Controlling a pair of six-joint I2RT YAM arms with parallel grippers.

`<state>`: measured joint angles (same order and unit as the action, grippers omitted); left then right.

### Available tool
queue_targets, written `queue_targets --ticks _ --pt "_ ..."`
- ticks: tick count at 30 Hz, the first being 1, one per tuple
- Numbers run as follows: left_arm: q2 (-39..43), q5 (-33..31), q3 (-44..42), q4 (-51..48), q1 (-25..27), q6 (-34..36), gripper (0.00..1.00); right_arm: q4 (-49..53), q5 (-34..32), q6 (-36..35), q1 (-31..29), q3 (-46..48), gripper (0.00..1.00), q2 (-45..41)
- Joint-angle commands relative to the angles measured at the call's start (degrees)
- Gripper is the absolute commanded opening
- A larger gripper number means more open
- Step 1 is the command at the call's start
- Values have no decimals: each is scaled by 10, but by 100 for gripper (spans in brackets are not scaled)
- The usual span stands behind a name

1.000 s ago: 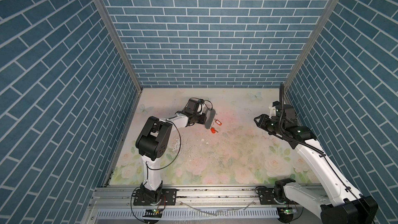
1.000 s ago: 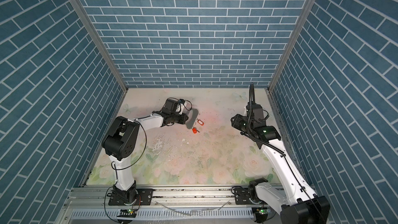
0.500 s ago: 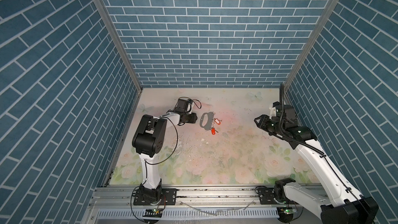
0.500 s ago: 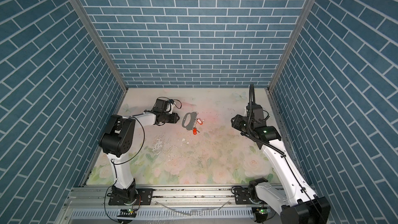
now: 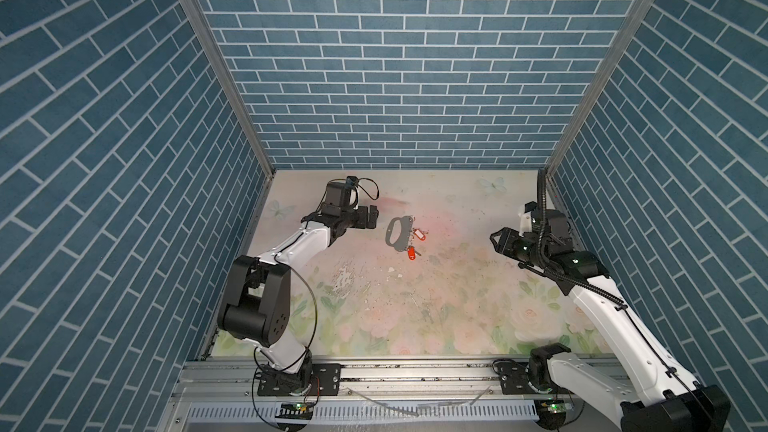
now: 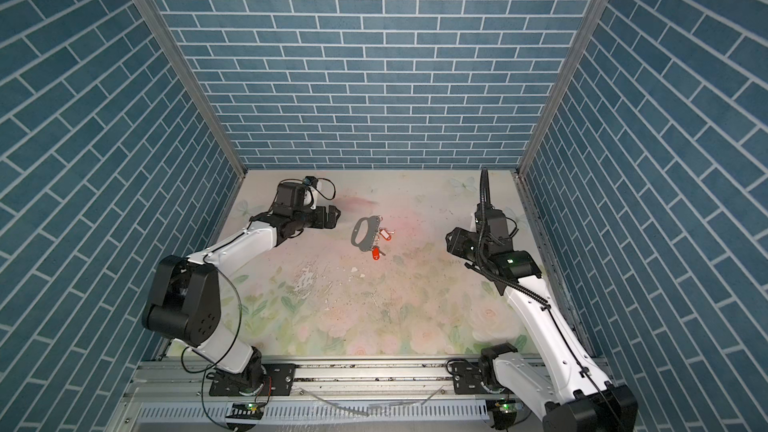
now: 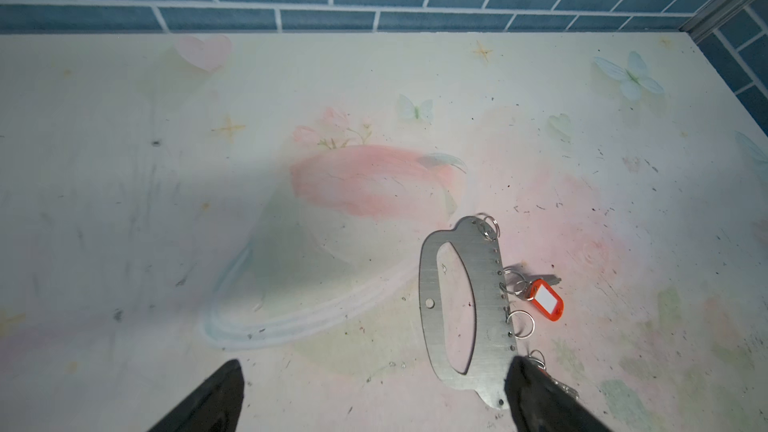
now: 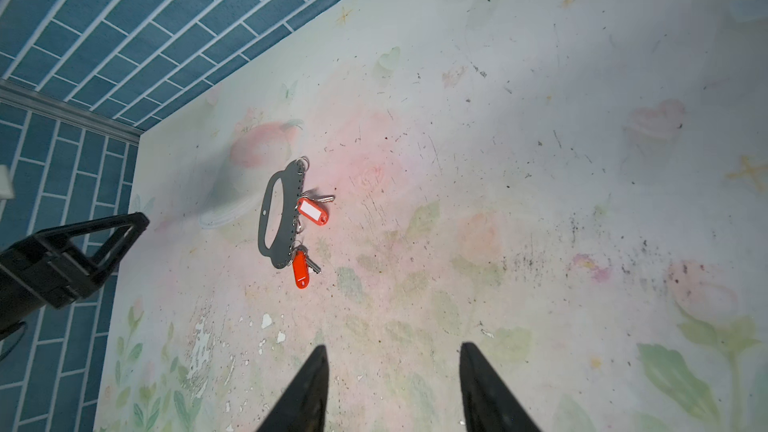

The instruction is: Put the keys on the keyring

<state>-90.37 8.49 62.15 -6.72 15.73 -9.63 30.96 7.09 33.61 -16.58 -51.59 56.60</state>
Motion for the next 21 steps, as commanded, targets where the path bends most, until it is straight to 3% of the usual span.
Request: queue_targets --ticks 1,2,6,9,14,21 --pt "55 -76 -10 -53 0 12 99 -13 -45 -31 2 1 80 -16" --pt "74 -94 -15 -60 0 18 99 -14 -59 -35 3 0 99 -19" --pt "148 -171 -43 -60 0 43 99 -21 -119 -51 5 -2 99 -29" --pt "191 -220 -81 -31 -1 61 99 -22 -204 -52 7 -4 99 -20" --pt "226 -230 -148 42 -7 83 99 -127 -331 -111 17 47 99 -24" --pt "234 -187 -250 183 -65 68 99 -356 -344 -239 60 179 99 -22"
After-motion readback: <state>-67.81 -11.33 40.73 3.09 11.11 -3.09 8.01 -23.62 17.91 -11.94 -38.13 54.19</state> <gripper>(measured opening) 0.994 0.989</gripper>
